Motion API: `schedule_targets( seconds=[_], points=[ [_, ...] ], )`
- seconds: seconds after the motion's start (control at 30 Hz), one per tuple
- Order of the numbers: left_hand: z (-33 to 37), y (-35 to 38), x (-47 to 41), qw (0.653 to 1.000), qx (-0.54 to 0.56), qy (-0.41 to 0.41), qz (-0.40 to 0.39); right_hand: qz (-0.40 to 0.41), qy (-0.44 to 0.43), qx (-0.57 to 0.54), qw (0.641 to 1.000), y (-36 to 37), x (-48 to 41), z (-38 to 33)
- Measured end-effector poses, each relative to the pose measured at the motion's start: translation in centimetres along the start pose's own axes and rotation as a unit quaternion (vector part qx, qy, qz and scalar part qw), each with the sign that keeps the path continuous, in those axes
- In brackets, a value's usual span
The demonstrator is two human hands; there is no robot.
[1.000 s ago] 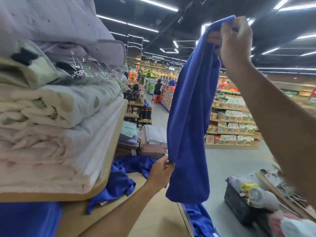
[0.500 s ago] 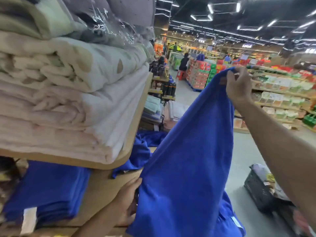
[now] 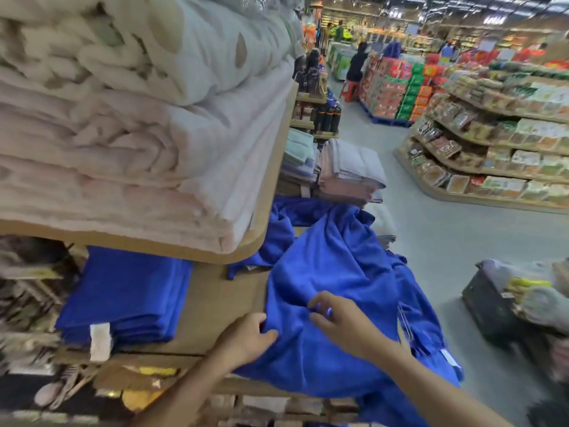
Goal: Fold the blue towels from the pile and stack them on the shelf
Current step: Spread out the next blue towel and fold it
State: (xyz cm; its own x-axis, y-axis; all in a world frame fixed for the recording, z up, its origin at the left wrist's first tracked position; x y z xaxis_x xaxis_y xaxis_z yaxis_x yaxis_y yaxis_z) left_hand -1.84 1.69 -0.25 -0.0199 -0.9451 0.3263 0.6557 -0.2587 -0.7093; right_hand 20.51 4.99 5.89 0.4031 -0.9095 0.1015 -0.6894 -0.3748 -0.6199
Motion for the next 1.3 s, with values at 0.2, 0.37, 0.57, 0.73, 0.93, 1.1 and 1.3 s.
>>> schedule_targets(
  seconds=[0.2, 0.37, 0.57, 0.73, 0.93, 1.1, 1.3],
  points=[
    [2.2, 1.3, 1.5, 0.749, 0.602, -0.176, -0.215, 0.077, -0.030, -0.097, 0.992, 5.2, 6.7, -2.9],
    [5.3, 1.3, 2.1, 0.658, 0.698, -0.188, -0.210, 0.130, 0.062, -0.114, 0.983, 7.6, 7.9, -3.8],
    [4.9, 1.2, 1.7, 0.684, 0.677, -0.200, -0.181, 0.249, 0.019, -0.204, 0.947, 4.9, 9.6, -3.5],
    [3.4, 0.7, -1.4, 0.751, 0.605, -0.219, -0.149, 0.109, -0.028, -0.226, 0.968, 1.9, 10.4, -6.6],
    [6.5, -2.4, -4.4, 0.718, 0.646, -0.129, -0.224, -0.064, 0.001, -0.348, 0.935, -0.7, 11.3, -11.3],
    [8.6, -2.2, -5.6, 0.764, 0.574, -0.120, -0.270, -0.057, 0.075, -0.517, 0.851, -2.1, 10.8, -11.7],
    [9.9, 0.1, -5.3, 0.835, 0.459, -0.095, -0.288, -0.035, 0.122, -0.593, 0.795, -3.0, 10.0, -11.9]
  ],
)
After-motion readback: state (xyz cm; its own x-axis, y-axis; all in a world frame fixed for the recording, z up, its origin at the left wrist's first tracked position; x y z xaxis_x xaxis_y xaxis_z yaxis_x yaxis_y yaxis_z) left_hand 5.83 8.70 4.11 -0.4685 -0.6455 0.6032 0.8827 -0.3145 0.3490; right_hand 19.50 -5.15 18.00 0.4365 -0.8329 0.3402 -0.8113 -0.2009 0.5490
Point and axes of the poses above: each hand's wrist, its own x-axis away from the middle knuckle, its own y-axis out of the palm, z = x × y, the point moved 3 cm from there along -x, towards the middle knuckle, and after that the axes turned 10 degrees about -x, right-handed, at the moved point
